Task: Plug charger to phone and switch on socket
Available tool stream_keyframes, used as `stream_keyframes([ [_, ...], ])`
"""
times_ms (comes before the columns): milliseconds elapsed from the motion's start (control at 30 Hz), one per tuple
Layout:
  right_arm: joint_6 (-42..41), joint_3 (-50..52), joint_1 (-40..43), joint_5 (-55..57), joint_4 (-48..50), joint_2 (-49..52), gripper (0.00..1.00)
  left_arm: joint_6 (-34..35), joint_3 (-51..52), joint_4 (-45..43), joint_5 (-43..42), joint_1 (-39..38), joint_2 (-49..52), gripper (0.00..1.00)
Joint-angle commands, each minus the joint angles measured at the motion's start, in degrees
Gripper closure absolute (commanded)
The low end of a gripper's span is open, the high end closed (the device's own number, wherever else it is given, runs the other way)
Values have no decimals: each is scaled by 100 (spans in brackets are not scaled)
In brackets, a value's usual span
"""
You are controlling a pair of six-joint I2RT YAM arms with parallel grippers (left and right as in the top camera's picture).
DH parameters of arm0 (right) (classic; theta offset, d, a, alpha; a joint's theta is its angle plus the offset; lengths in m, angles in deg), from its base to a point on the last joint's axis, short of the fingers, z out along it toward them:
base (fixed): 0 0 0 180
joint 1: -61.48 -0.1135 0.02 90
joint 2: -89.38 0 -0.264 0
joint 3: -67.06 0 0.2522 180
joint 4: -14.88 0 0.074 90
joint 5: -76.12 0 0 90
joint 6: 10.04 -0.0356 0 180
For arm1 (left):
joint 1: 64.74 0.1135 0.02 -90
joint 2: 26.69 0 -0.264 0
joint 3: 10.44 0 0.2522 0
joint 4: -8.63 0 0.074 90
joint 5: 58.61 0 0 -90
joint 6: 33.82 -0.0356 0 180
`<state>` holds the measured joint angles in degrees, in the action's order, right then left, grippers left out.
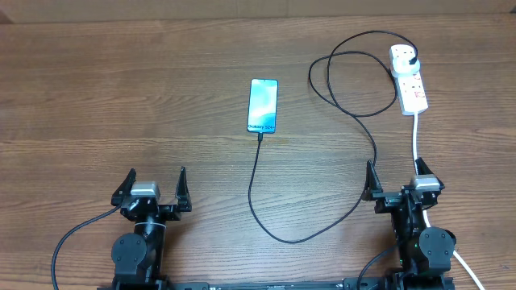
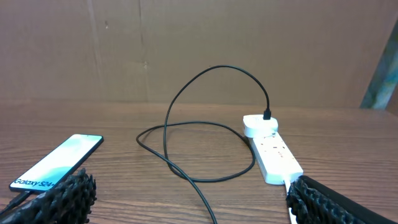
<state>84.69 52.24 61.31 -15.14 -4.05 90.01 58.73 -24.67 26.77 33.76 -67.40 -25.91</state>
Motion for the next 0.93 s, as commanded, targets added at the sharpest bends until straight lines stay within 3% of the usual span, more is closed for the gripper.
stream_keyframes([
  [0,24,61,-42,31,33,-42,0,-129,20,-7,-31,-26,-57,0],
  [900,24,61,-42,31,33,-42,0,-129,20,-7,-31,-26,-57,0],
])
